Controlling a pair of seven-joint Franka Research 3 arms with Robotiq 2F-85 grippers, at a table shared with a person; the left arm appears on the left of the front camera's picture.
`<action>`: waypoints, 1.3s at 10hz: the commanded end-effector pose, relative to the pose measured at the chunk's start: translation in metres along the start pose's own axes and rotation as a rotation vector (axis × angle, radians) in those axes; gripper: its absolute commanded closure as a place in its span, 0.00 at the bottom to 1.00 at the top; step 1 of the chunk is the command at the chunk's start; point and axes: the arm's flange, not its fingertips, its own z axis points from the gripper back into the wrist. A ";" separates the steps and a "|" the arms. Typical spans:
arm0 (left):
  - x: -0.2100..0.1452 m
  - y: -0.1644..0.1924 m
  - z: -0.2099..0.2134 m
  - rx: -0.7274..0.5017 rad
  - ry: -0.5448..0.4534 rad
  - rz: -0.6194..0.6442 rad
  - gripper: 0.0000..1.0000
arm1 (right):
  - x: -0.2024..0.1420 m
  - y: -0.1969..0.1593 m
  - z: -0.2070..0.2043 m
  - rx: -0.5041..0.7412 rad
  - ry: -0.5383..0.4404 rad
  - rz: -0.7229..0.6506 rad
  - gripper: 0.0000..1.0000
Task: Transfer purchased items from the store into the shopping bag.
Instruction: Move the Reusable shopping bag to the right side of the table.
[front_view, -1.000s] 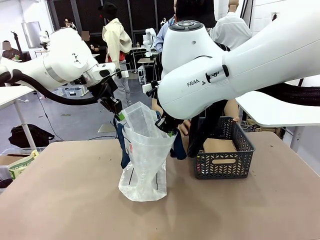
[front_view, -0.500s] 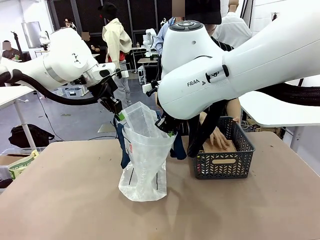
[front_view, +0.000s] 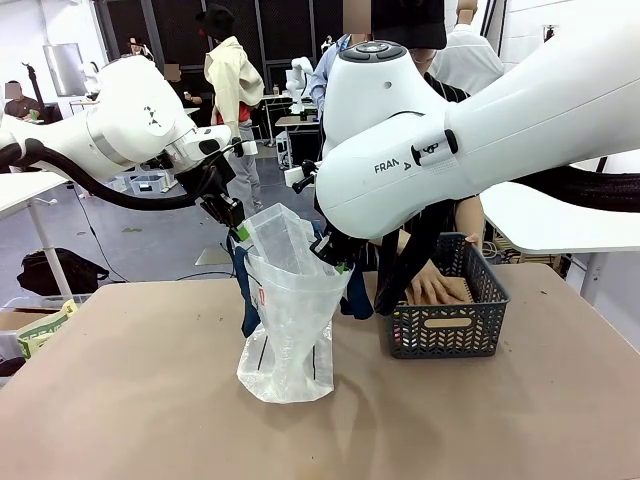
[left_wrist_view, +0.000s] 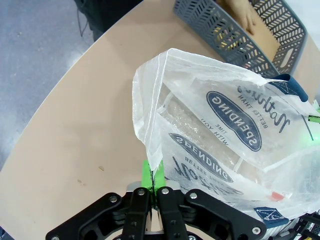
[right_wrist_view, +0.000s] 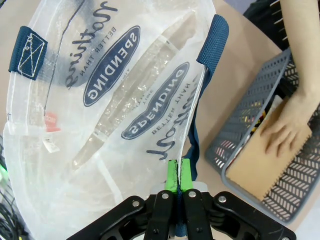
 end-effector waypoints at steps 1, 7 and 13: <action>-0.005 0.000 0.001 0.014 -0.003 0.003 1.00 | -0.001 -0.001 0.002 0.006 -0.005 -0.001 1.00; -0.005 0.000 0.001 0.014 -0.003 0.003 1.00 | -0.001 -0.001 0.002 0.006 -0.005 -0.001 1.00; -0.005 0.000 0.001 0.014 -0.003 0.003 1.00 | -0.001 -0.001 0.002 0.006 -0.005 -0.001 1.00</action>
